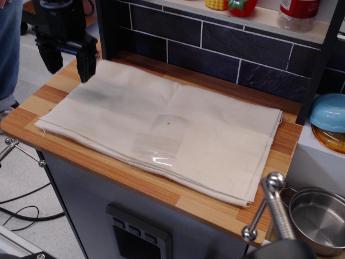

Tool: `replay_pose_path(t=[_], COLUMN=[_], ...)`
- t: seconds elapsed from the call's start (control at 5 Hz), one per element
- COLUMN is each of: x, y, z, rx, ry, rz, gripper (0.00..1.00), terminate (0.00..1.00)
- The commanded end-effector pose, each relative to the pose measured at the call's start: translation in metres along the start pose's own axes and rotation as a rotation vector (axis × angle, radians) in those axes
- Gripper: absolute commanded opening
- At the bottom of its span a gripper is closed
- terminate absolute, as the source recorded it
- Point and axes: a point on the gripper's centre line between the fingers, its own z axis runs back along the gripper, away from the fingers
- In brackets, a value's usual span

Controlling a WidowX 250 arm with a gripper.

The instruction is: Fold cloth in half

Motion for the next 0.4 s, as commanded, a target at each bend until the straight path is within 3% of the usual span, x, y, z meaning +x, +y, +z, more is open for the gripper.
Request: replay_pose_path(t=[0.0,0.2], x=[0.009,0.013], y=[-0.003,-0.001], z=[-0.015,-0.026], rx=[0.046,0.045], ry=[-0.023,-0.047], rz=[-0.016,-0.045], gripper=[1.00,1.00], terminate=[0.00,0.00])
